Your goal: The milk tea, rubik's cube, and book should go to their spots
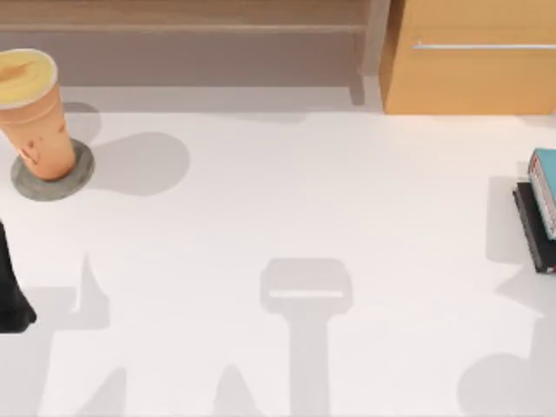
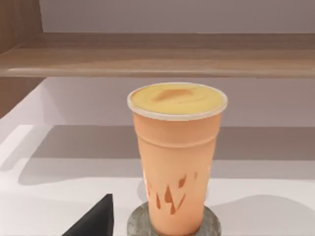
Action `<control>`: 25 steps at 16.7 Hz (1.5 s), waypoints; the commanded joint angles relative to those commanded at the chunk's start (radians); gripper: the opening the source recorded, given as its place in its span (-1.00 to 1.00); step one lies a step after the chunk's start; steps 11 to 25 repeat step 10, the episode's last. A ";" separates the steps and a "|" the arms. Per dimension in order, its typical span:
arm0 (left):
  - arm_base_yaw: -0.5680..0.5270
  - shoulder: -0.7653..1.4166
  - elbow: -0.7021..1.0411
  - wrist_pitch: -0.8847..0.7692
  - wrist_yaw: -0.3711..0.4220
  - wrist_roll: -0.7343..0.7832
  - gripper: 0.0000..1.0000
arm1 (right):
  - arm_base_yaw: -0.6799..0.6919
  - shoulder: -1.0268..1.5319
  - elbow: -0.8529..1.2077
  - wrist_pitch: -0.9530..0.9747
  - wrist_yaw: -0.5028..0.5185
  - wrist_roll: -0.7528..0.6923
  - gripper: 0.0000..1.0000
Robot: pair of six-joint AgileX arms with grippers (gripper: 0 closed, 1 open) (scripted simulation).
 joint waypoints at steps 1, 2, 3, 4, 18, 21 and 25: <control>0.000 0.000 0.000 0.000 0.000 0.000 1.00 | 0.000 0.000 0.000 0.000 0.000 0.000 0.51; 0.000 0.000 0.000 0.000 0.000 0.000 1.00 | 0.000 0.000 0.000 0.000 0.000 0.000 0.66; 0.000 0.000 0.000 0.000 0.000 0.000 1.00 | 0.000 0.000 0.000 0.000 0.000 0.000 0.81; 0.000 0.000 0.000 0.000 0.000 0.000 1.00 | 0.000 0.000 0.000 0.000 0.000 0.000 0.96; 0.000 0.000 0.000 0.000 0.000 0.000 1.00 | 0.000 0.000 0.000 0.000 0.000 0.000 1.00; 0.000 0.000 0.000 0.000 0.000 0.000 1.00 | 0.000 0.000 0.000 0.000 0.000 0.000 1.00; 0.000 0.000 0.000 0.000 0.000 0.000 1.00 | 0.000 0.000 0.000 0.000 0.000 0.000 1.00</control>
